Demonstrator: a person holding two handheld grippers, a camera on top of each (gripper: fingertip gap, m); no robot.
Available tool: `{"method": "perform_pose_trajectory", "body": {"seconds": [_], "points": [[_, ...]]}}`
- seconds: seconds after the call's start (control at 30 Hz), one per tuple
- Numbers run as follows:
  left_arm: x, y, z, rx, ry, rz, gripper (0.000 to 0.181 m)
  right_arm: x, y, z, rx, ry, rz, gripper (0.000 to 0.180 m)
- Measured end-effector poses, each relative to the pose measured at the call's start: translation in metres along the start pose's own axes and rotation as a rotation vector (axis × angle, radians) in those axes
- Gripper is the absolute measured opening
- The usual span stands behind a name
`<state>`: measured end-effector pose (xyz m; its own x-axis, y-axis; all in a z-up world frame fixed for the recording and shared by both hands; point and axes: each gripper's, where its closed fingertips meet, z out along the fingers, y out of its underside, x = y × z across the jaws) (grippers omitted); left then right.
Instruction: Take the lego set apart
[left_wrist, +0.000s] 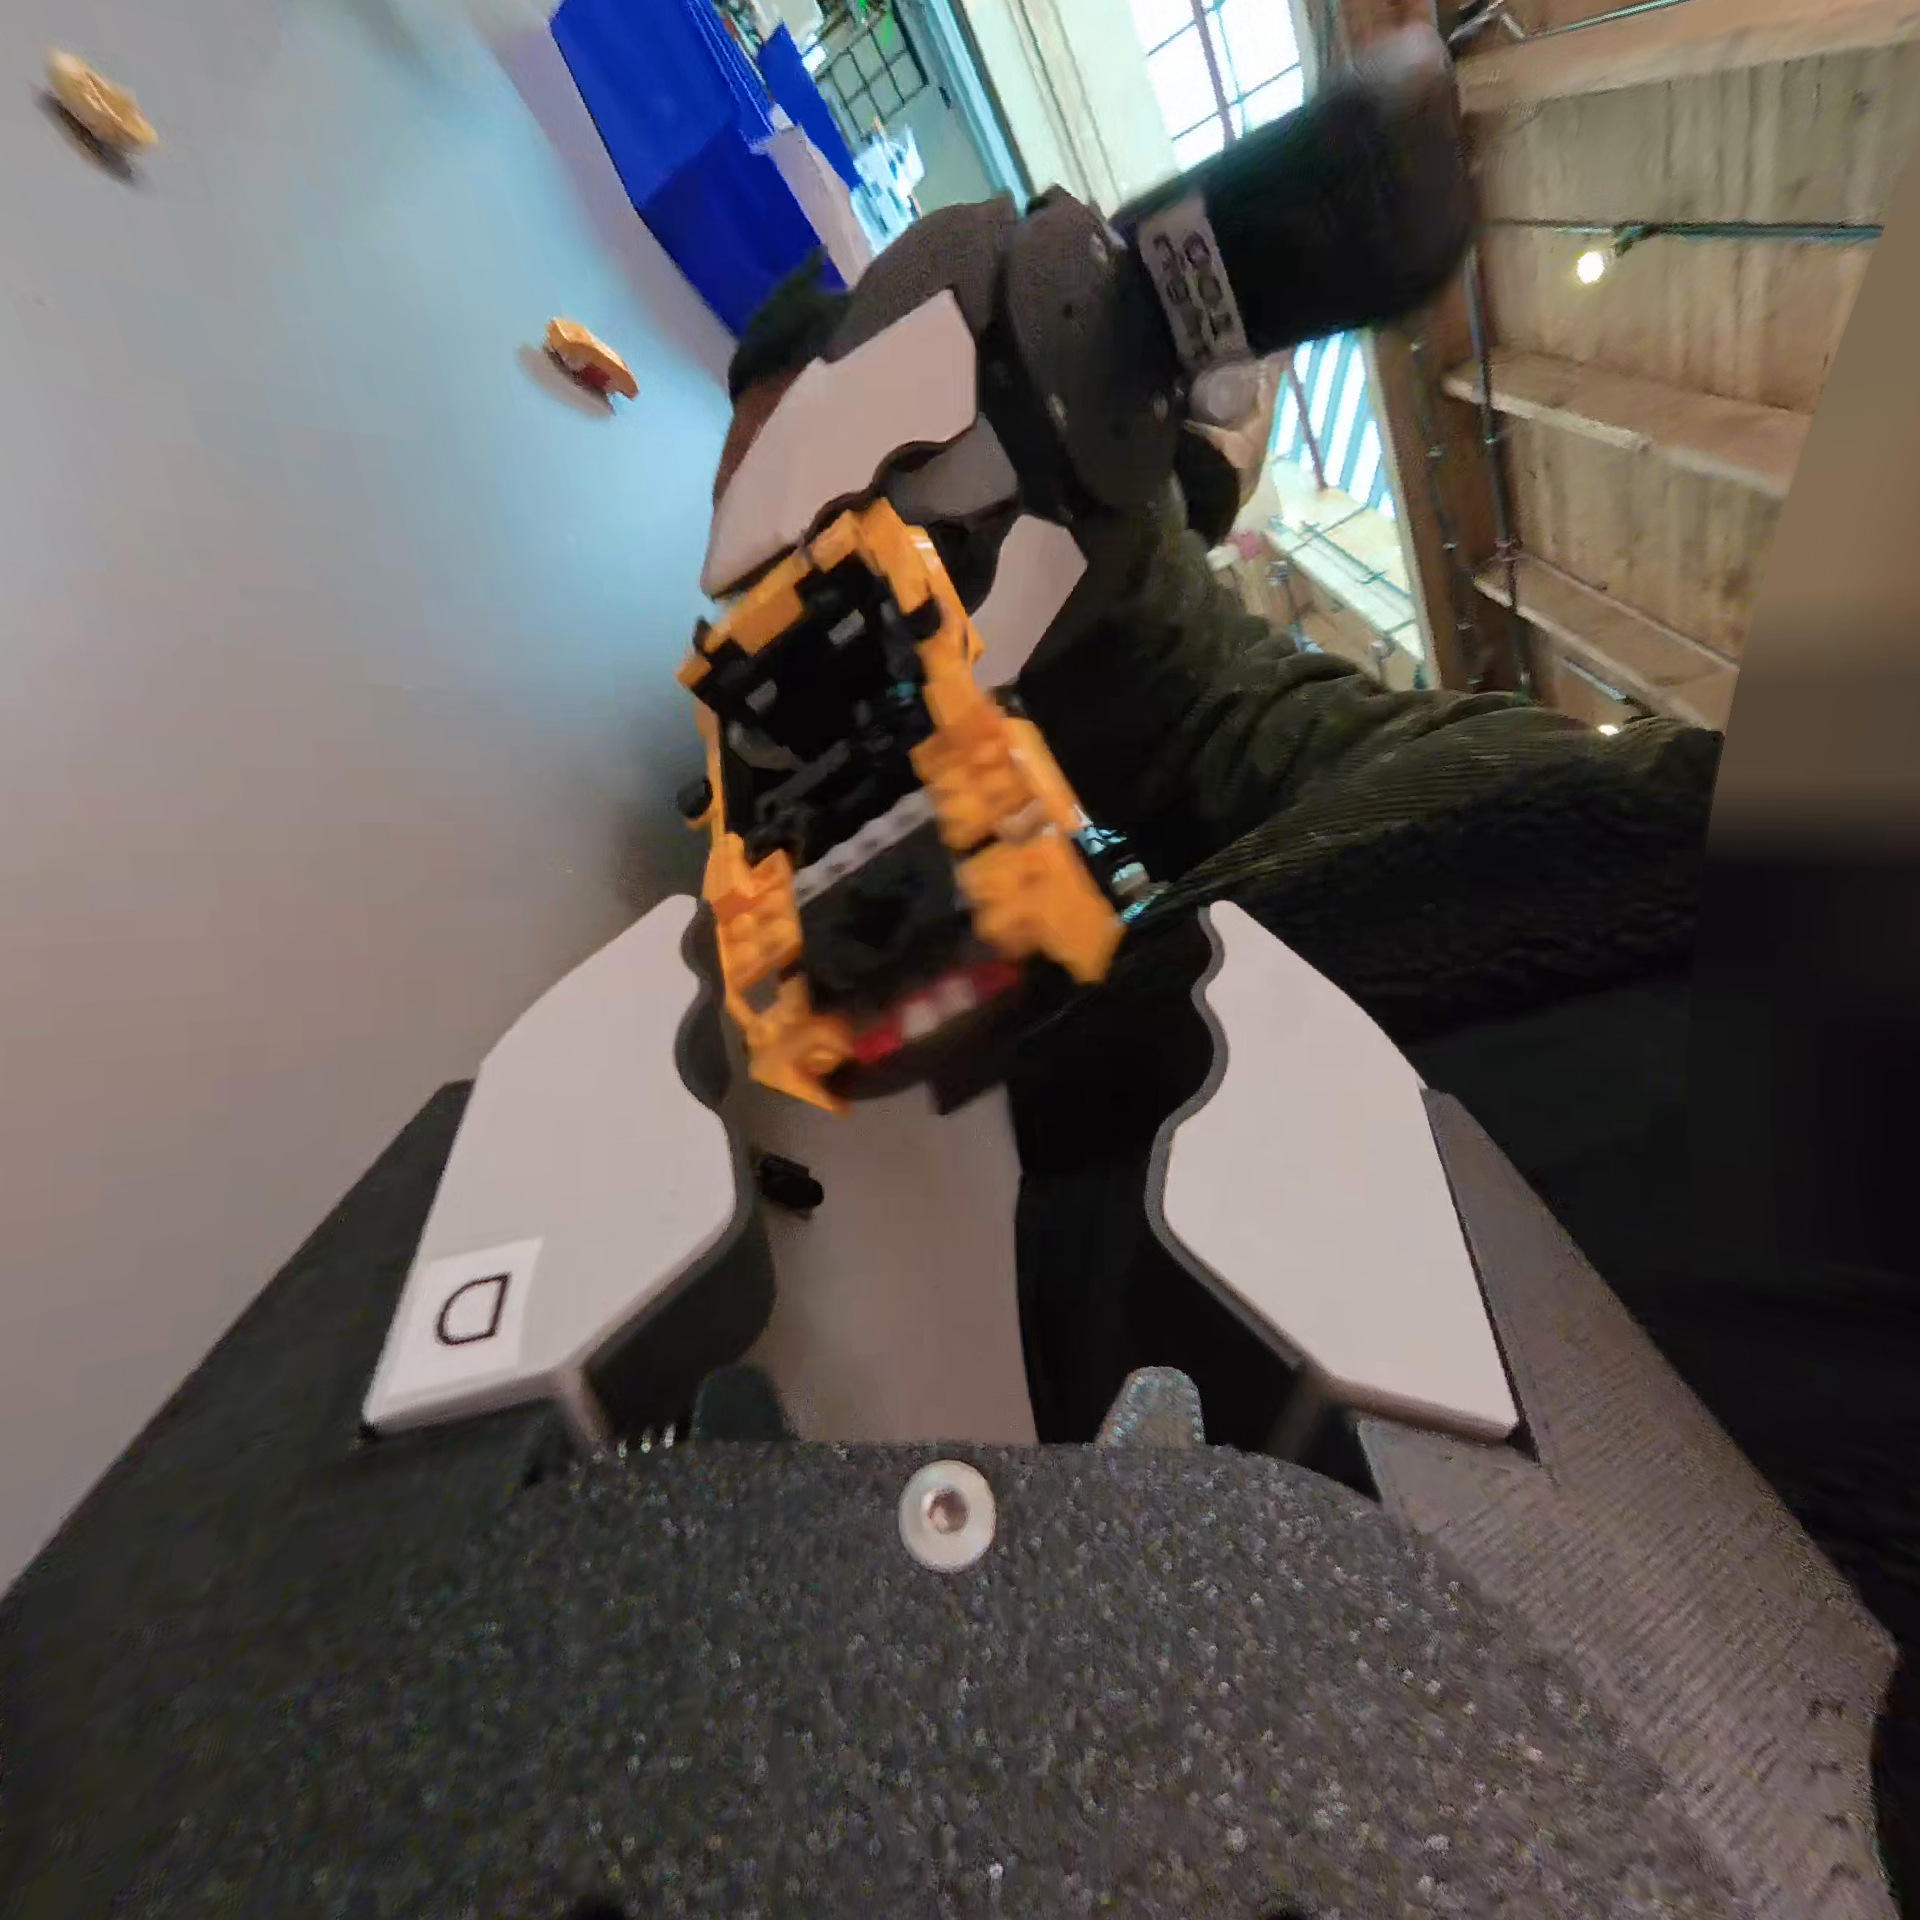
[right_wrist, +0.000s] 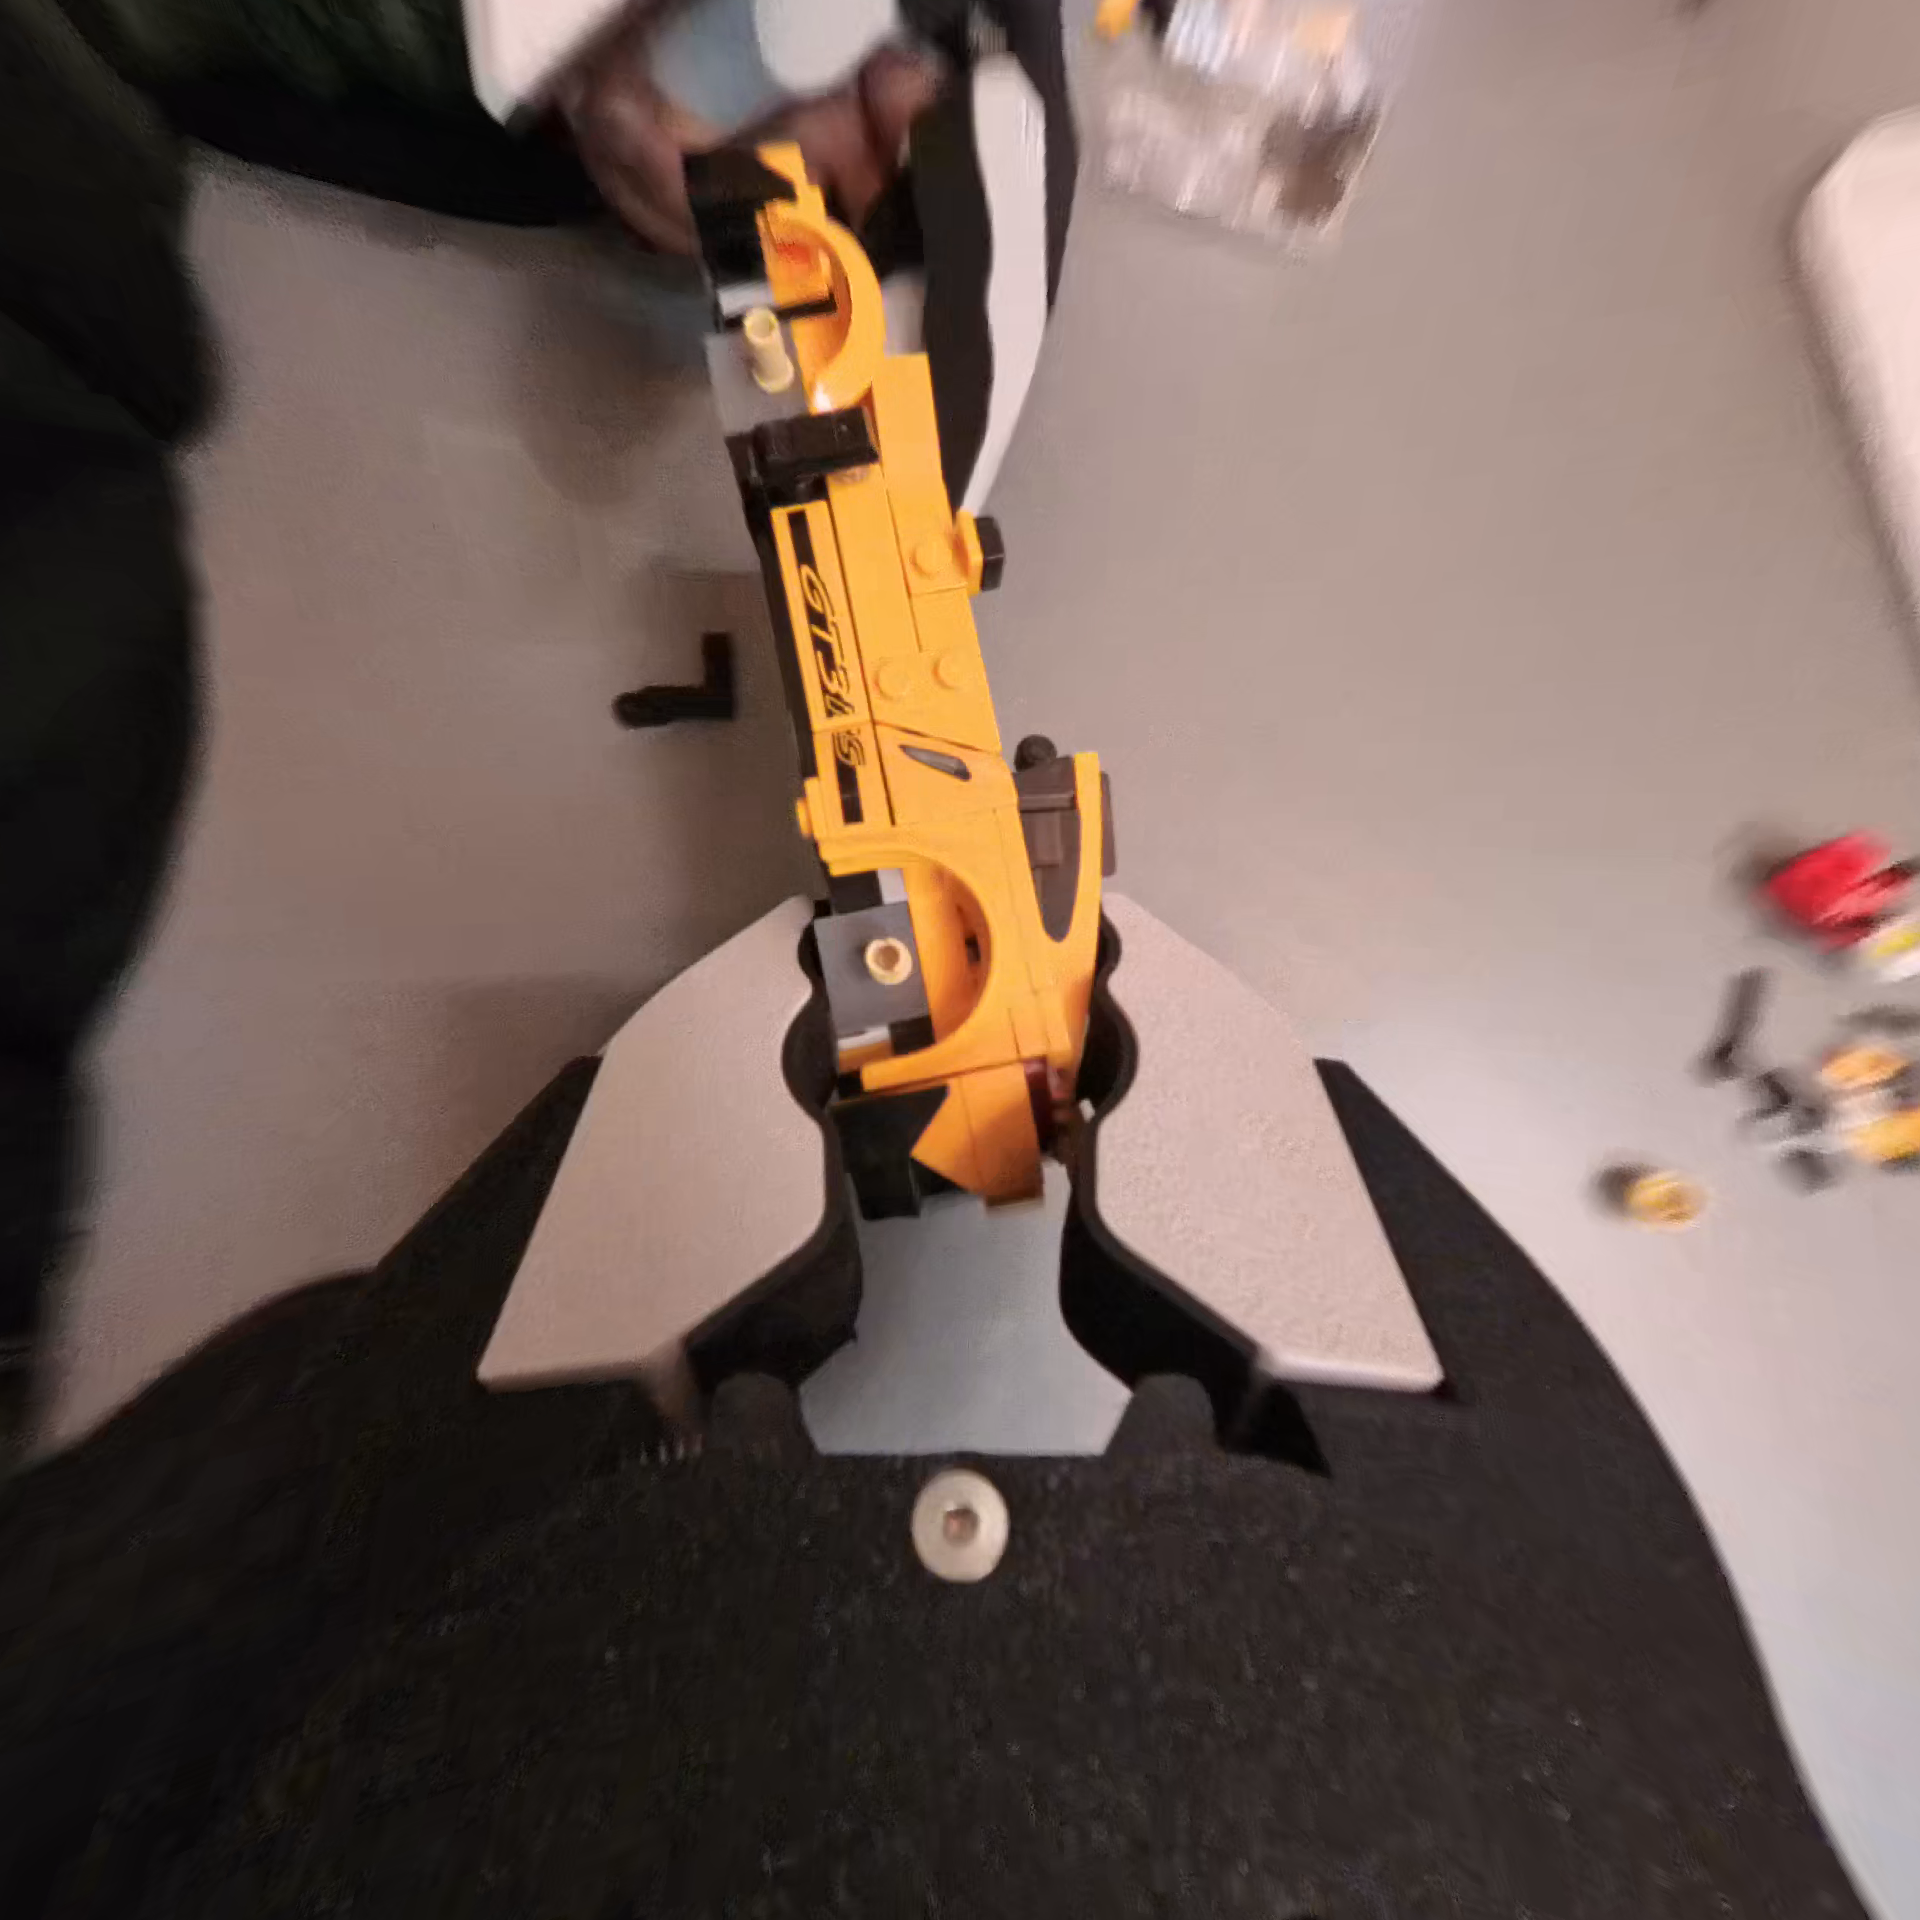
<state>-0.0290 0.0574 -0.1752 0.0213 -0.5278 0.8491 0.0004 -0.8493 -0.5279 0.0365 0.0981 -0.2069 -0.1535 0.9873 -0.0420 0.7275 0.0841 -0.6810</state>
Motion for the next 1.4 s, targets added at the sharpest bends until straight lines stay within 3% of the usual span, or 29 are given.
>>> {"method": "perform_pose_trajectory", "body": {"seconds": [0.2, 0.37, 0.47, 0.63, 0.73, 1.0, 1.13, 1.23, 1.4], "points": [[-0.005, -0.010, -0.017, 0.051, -0.097, 0.068, 0.081, -0.021, 0.034, 0.000, -0.113, -0.418, 0.612, 0.045], [-0.011, -0.013, -0.024, 0.068, -0.179, 0.111, 0.076, -0.011, 0.039, -0.007, -0.070, -0.418, 0.720, 0.046], [-0.015, -0.004, -0.015, 0.017, -0.219, 0.151, 0.075, 0.001, 0.034, -0.013, -0.033, -0.277, 0.562, 0.046], [-0.026, 0.012, -0.001, -0.070, -0.309, 0.233, 0.076, 0.025, 0.028, -0.026, -0.057, 0.188, -0.064, 0.045], [-0.031, 0.016, 0.004, -0.095, -0.354, 0.277, 0.077, 0.015, 0.020, -0.023, -0.025, 0.348, -0.327, 0.045], [-0.042, 0.017, 0.007, -0.123, -0.434, 0.381, 0.086, 0.014, -0.001, -0.008, 0.025, 0.551, -0.664, 0.045], [-0.039, 0.011, 0.009, -0.093, -0.367, 0.338, 0.093, 0.018, -0.021, -0.004, 0.038, 0.604, -0.865, 0.045], [-0.036, 0.011, 0.012, -0.106, -0.314, 0.306, 0.086, 0.016, -0.034, 0.000, 0.076, 0.620, -0.928, 0.045], [-0.043, -0.004, 0.009, -0.091, -0.438, 0.402, 0.086, 0.032, -0.031, -0.001, 0.099, 0.712, -0.918, 0.048]]}}
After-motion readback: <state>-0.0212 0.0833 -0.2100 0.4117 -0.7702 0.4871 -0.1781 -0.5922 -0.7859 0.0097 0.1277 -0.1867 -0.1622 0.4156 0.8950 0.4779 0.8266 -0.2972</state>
